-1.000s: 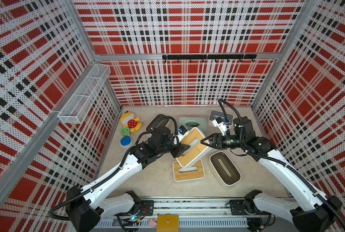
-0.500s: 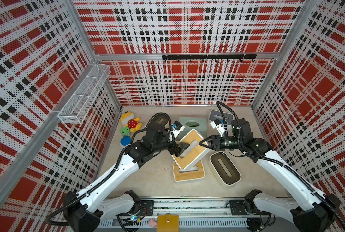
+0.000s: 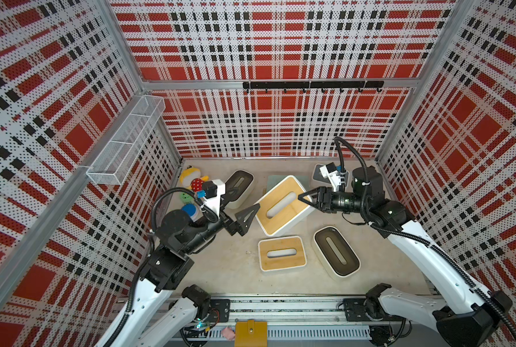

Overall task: Stack the tissue boxes
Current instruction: Place the tissue box at the tissue box.

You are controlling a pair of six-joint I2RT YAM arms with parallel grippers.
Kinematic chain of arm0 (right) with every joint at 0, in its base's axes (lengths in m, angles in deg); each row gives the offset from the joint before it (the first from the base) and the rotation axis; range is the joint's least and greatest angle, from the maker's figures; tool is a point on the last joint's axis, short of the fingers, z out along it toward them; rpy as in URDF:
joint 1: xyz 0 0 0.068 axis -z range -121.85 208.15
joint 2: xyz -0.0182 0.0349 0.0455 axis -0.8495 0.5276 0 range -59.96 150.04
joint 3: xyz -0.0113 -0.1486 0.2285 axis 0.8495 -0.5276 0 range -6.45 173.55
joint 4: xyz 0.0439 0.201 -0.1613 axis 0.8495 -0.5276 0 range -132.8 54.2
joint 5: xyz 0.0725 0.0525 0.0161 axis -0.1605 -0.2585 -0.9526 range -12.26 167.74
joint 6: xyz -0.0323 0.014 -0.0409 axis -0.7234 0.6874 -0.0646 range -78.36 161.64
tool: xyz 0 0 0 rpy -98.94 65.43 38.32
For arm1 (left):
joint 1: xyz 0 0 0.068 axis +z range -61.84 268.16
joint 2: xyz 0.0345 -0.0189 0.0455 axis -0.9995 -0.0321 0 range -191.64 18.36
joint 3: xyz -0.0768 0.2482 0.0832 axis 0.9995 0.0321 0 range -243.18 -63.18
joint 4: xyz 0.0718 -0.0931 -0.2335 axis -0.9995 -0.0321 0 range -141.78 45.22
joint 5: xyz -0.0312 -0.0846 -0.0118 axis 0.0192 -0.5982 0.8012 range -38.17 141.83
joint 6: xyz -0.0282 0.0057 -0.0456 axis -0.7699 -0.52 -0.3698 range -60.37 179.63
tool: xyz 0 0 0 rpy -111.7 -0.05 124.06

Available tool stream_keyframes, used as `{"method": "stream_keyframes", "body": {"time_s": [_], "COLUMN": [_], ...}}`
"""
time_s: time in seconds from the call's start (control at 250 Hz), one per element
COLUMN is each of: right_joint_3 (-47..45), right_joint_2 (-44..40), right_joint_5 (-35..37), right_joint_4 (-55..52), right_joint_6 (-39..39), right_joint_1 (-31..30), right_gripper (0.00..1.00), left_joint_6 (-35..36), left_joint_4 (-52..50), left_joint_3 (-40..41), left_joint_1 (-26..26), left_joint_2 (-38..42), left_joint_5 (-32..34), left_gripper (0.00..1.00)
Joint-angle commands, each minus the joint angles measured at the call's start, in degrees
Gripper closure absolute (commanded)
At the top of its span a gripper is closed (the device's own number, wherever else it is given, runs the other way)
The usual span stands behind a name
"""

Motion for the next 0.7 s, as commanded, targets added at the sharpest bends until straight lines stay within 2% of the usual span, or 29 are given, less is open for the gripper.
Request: {"method": "stream_keyframes", "body": {"time_s": [0.0,0.132,0.264,0.512,0.696], "right_joint_3": [5.15,5.41,4.61,-2.53,-6.14], "right_joint_2": [1.21,2.97,4.85,7.11,9.17], "right_joint_5": [2.58,1.91,0.42,-0.46,0.09], "right_joint_4": [9.53,15.5,20.03,29.38,34.54], "right_joint_6": [4.19,9.93,14.09,21.54,24.1], "right_joint_1": [1.77,6.73,11.43,15.17,15.32], "right_gripper": [0.78,0.79,0.78,0.79,0.79], "left_joint_6": [-4.6,-3.75,-3.99,-8.15,-10.56], "left_joint_4": [8.73,11.2,11.86,13.35,14.82], "left_joint_3": [8.5,14.79,15.51,15.75,16.13], "left_joint_1": [0.36,0.57,1.63,6.34,6.58], "left_joint_2": [4.93,8.55,7.85,3.87,1.29], "left_joint_5": [0.16,1.21,-1.05,-5.37,-8.48], "left_gripper": [0.01,0.01,0.01,0.0,0.01]}}
